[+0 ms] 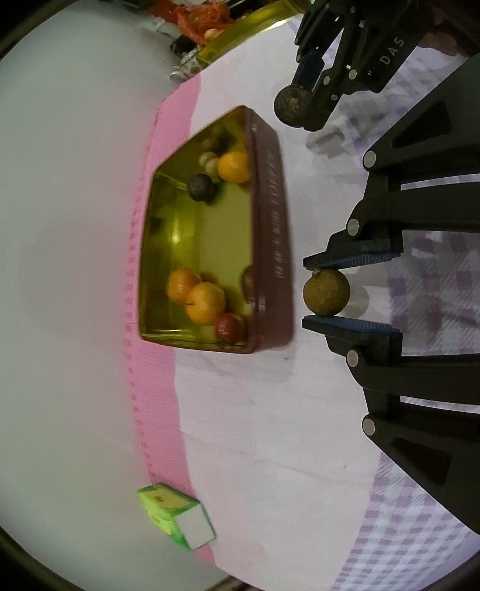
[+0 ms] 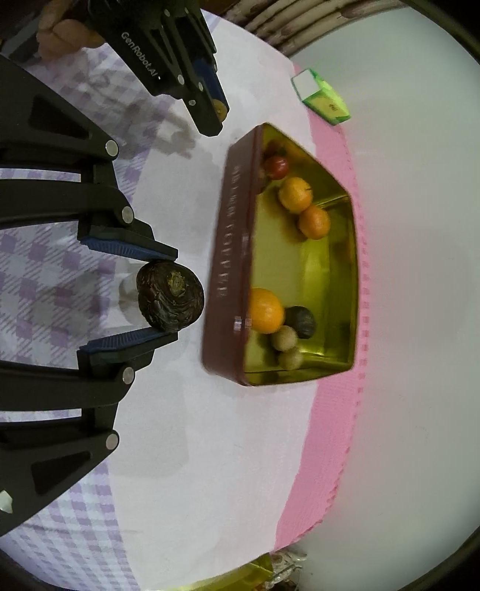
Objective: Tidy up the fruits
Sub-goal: 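Carry the longan and dark brown fruit over the red tin with both tools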
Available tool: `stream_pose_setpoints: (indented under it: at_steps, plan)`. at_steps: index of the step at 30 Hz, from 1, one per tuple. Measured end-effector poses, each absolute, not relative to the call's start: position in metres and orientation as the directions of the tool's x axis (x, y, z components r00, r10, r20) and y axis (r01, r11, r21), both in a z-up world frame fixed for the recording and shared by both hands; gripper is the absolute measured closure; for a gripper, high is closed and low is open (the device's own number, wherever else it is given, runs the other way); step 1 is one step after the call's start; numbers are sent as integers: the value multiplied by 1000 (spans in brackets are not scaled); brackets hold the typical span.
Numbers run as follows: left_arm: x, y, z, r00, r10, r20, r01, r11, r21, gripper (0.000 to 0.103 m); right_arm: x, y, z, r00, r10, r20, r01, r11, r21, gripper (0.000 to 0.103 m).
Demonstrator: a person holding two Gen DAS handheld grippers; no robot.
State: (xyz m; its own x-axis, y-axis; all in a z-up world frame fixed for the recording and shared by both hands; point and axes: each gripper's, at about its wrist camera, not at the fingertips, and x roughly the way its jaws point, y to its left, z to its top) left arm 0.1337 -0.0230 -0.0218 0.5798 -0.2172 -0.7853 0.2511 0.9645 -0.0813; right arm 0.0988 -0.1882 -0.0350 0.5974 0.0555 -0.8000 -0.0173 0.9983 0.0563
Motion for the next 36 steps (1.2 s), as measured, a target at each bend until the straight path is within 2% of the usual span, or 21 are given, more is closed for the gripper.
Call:
stream_pose_setpoints:
  at_steps: [6,13,19,36]
  plan:
    - [148,-28,1,617,-224,-754,251,965,-82,77,114,-192,-12,637,48,-770,-23,999,43,70]
    - [177,-34,6,624,-192,-758,226,972,-61,77,141,-198,0,661,29,-750,-20,1000,20,70]
    - [197,-40,-5,607,-162,-778,221,975,-31,77,165,-203,-5,649,23,-761,-20,1000,13,70]
    - [228,-48,-31,558,-201,-805,253,965,-65,77,202,-211,-37,604,34,-796,-19,999,28,70]
